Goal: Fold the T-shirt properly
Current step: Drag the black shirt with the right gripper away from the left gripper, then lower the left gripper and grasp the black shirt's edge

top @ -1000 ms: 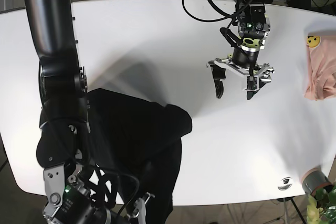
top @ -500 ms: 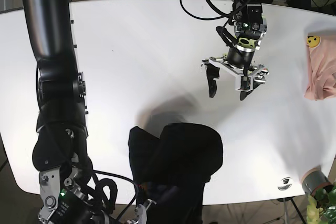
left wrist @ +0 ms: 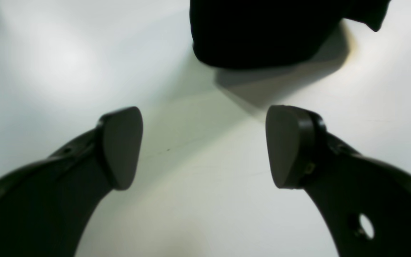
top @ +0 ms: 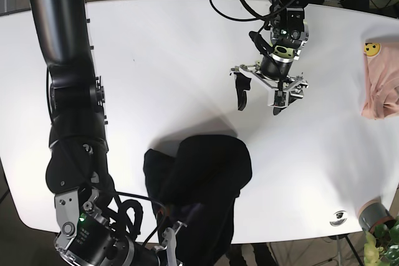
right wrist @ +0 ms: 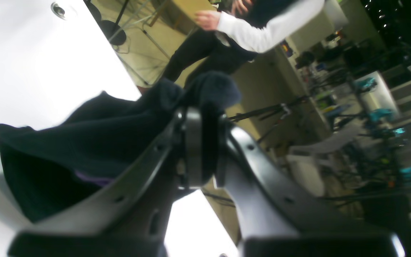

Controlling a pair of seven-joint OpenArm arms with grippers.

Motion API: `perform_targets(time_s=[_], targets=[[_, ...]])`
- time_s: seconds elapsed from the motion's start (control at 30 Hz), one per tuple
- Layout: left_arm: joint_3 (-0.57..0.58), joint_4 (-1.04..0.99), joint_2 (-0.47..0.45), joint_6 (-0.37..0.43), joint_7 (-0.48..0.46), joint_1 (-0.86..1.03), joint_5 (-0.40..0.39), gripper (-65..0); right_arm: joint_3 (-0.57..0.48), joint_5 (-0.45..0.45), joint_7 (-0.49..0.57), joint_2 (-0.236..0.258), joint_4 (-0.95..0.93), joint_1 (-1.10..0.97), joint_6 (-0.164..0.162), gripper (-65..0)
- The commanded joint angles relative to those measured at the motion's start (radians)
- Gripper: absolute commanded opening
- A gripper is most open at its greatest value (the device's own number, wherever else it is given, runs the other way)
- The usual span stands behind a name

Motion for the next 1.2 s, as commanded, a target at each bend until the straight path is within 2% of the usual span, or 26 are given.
perform_targets(time_s=[0.0, 0.2, 0.5, 0.8, 1.0, 1.17], targets=[[0.003, -0.003, 0.002, 0.001, -0.032, -0.020, -0.009, -13.8, 0.003, -0.002, 0.020, 0.001, 0.014, 0.039, -0.007, -62.8], [0.052, -0.058, 0.003, -0.002, -0.032, -0.084, -0.009, -13.6, 0.001, -0.005, 0.023, -0.001, 0.009, 0.043, -0.007, -62.8], [0.233, -0.181, 0.003, -0.004, -0.032, -0.186, -0.009, -13.6, 0.001, -0.005, 0.023, -0.018, 0.008, 0.036, -0.007, -62.8], [0.320, -0.397, 0.034, -0.004, -0.035, -0.325, 0.019, -13.6, 0.000, -0.005, 0.023, -0.027, -0.015, 0.036, -0.007, -62.8], [0.409, -0.547, 0.040, -0.002, -0.142, -0.420, 0.017, -13.6, 0.000, -0.005, 0.025, -0.028, -0.029, 0.036, -0.007, -62.8], [0.408, -0.584, 0.041, 0.004, -0.164, -0.449, 0.017, -13.6, 0.000, -0.005, 0.025, -0.030, -0.037, 0.036, -0.007, -62.8]])
